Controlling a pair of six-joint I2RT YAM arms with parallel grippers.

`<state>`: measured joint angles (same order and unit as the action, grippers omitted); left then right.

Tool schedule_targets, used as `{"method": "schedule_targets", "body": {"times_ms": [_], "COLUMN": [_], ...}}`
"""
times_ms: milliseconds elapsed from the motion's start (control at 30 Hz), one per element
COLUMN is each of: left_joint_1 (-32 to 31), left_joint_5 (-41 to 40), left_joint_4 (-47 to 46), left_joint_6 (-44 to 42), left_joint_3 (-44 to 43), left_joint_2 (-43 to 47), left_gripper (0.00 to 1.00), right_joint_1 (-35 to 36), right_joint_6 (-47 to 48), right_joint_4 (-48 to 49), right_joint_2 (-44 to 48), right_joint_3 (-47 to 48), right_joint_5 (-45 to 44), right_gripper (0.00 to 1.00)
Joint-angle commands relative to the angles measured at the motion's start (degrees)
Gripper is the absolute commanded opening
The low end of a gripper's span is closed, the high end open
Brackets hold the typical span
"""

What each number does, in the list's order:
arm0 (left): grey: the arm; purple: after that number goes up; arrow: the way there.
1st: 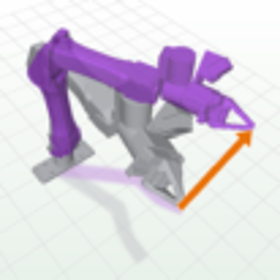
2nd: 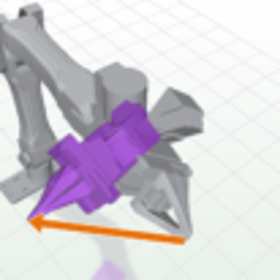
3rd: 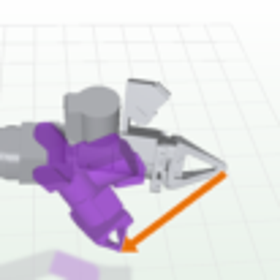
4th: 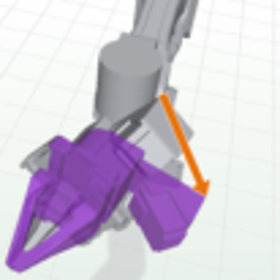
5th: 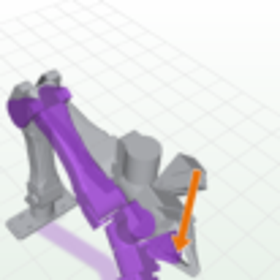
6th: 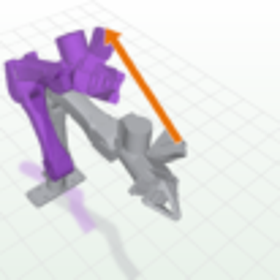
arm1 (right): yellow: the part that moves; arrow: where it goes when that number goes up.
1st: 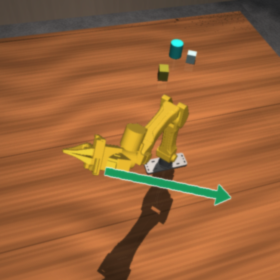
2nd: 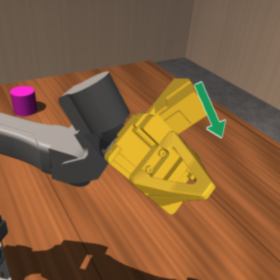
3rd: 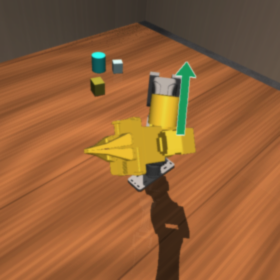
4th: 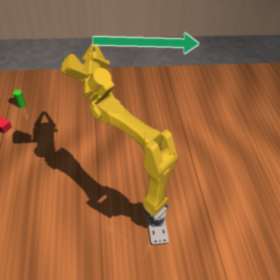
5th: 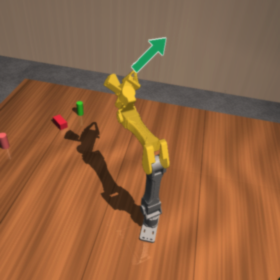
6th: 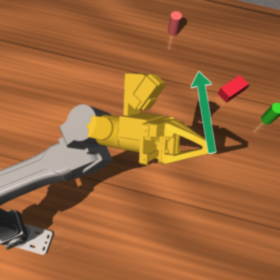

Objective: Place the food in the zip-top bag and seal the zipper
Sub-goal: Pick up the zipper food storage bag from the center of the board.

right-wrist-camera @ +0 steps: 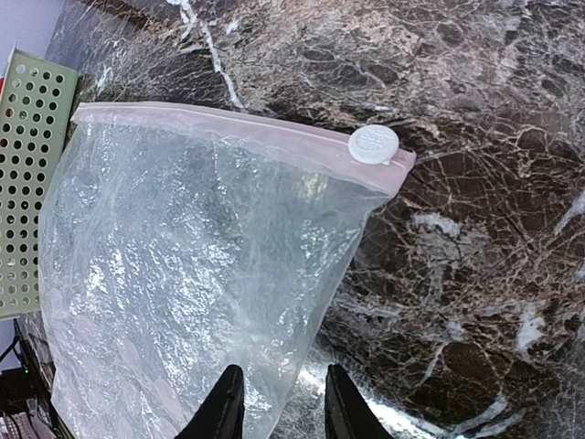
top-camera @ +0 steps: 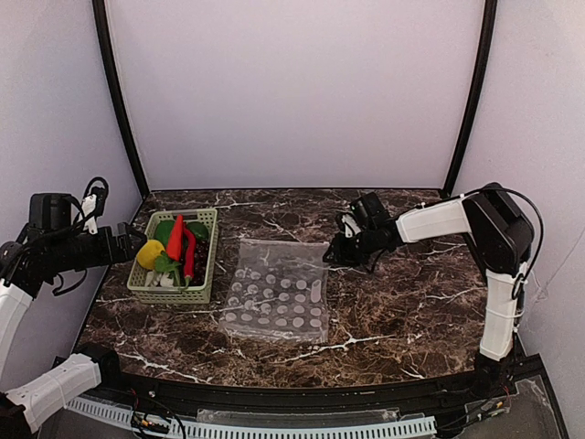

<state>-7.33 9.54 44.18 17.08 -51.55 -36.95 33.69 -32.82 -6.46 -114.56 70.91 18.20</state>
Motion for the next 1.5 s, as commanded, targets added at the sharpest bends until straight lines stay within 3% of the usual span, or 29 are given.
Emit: {"method": "schedule_targets", "body": {"times_ms": [0,433,767,900,1100,1300,1467], "left_joint_1": [0.3,0.2,0.2,0.3,0.2,0.2,0.3], "left_joint_5": [0.9,3.4,9.3,11.7,18.3,23.1,29.8], "left_joint_4": [-1.0,-3.5,-7.5,-9.2,-14.2,-15.7,-16.0], "left_joint_6": [-1.0,-1.9,-3.0,-3.1,-1.1,-0.4,-0.6], "left_joint_3": [0.7,1.7,2.9,3.5,3.8,2.0,0.3], "left_joint_2": [0.7,0.8,0.1,-0.2,-0.1,-0.6,-2.1], "left_gripper": [1.0,1.0,1.0,1.0,1.0,1.0,1.0], "right_joint_1": [-0.4,-0.4,-0.5,-0.5,-0.5,0.3,1.9], "right_joint_6": [1.2,-0.2,-1.8,-1.2,2.0,8.5,16.7], "right_joint_4": [0.3,3.1,9.8,13.8,17.0,13.8,2.5], "right_joint_2": [-1.7,-3.6,-2.5,-0.8,5.0,15.0,22.1], "right_joint_3": [1.8,2.1,-0.8,-1.9,-3.3,-3.0,0.9], "right_joint_5": [1.1,2.9,5.5,7.6,10.5,14.7,18.2], "right_gripper": [0.29,0.25,0.12,0.01,0.0,0.0,0.0]}}
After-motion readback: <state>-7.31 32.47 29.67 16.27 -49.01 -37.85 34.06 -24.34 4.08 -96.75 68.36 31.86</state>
